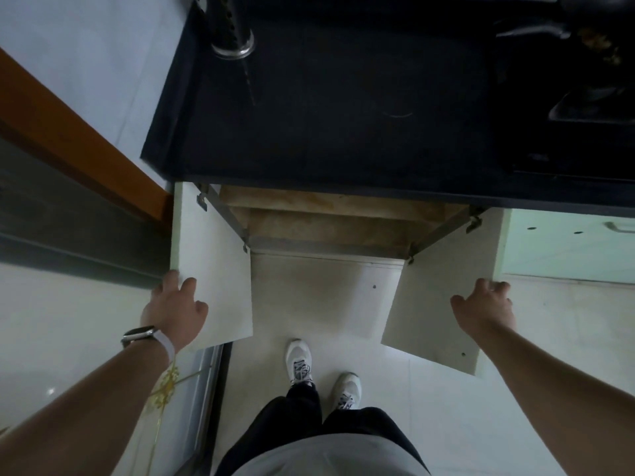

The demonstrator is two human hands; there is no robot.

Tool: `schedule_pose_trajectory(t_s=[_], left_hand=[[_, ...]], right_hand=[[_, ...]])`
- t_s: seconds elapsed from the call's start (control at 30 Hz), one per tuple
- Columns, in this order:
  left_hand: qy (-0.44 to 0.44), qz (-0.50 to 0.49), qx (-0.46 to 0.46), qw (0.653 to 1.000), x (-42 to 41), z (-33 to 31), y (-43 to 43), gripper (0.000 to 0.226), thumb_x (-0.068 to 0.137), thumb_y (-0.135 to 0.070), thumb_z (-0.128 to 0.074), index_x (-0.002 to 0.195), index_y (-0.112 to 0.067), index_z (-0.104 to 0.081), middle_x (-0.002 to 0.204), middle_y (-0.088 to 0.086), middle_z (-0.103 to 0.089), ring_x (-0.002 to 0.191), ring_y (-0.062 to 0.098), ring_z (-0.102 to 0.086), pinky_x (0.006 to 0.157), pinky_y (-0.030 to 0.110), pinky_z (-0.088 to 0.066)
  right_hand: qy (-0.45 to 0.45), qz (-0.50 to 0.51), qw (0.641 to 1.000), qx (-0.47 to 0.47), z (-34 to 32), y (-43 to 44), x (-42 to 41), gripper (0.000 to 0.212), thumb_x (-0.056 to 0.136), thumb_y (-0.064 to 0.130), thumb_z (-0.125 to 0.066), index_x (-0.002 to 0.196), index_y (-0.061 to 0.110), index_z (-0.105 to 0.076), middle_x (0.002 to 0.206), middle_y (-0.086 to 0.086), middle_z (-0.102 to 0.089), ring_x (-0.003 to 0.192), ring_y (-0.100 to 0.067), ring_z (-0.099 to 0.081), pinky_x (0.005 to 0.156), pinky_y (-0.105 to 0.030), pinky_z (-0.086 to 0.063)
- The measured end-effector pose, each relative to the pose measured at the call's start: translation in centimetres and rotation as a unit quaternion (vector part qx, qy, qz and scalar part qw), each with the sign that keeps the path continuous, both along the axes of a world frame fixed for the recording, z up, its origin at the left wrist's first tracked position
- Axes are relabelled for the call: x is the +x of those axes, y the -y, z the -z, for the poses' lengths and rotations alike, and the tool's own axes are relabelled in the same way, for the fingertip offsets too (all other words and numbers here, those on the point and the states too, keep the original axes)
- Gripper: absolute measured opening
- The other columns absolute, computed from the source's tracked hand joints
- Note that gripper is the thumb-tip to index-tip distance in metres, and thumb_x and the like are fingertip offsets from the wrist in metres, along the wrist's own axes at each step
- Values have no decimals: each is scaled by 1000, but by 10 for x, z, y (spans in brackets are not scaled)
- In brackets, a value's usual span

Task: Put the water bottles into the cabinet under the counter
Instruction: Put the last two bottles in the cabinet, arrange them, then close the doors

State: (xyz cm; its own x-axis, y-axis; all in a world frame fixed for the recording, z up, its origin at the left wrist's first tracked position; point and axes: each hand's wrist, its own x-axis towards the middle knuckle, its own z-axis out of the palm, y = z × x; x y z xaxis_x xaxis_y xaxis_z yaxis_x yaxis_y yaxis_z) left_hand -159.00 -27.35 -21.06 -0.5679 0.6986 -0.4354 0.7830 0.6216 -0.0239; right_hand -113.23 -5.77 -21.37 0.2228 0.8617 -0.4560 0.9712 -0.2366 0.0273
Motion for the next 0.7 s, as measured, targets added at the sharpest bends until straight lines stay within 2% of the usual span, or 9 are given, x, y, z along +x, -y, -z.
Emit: schedule_pose_trajectory(t_s=[0.17, 0.27, 0.4, 0.47, 0.57, 0.7], left_hand=[[40, 108, 27, 993, 13, 3, -12, 39, 96, -36, -55, 130, -18, -59, 154, 5, -34, 125, 26, -45, 86, 36, -51], [76, 164, 58, 982, 27, 7, -23, 40, 94, -39, -57, 127, -17, -62, 154, 7, -37, 127, 29, -42, 90, 38, -51], [117, 231, 84, 962, 45, 16, -38, 43, 94, -45, -51, 128, -20, -61, 158, 5, -34, 132, 32, -42, 86, 39, -56], [131, 252, 75, 956, 49, 19, -47, 48, 94, -46, -49, 137, -24, -54, 163, 1, -24, 139, 31, -34, 89, 38, -55], [134, 256, 73, 954, 49, 21, -61, 52, 94, -41, -53, 144, -25, -47, 166, -1, -15, 140, 31, -32, 93, 38, -53], [118, 261, 55, 957, 45, 22, -77, 55, 99, -39, -51, 151, -28, -37, 167, -3, -9, 137, 26, -36, 87, 31, -55]], right_hand=[[-91, 13, 996, 4, -4, -2, -48, 52, 89, 30, -54, 133, 5, -43, 127, -19, -35, 102, -42, -50, 81, -42, -48], [-172, 47, 984, 24, -6, -3, -76, 50, 92, 30, -54, 135, 6, -43, 134, -16, -32, 88, -34, -48, 76, -35, -48], [-244, 56, 967, 55, -6, -7, -103, 42, 93, 24, -56, 133, 12, -48, 147, -12, -25, 84, -26, -51, 66, -23, -45], [-252, 56, 965, 43, -4, -10, -111, 48, 90, 19, -60, 136, 15, -48, 153, -7, -17, 83, -24, -52, 58, -17, -44], [-258, 50, 964, 22, -2, -15, -121, 61, 84, 16, -69, 140, 16, -44, 155, -5, -10, 83, -25, -56, 62, -21, -49], [-257, 52, 965, 9, -6, -25, -128, 75, 81, 26, -78, 144, 20, -37, 154, -7, -4, 76, -22, -61, 61, -23, -52]])
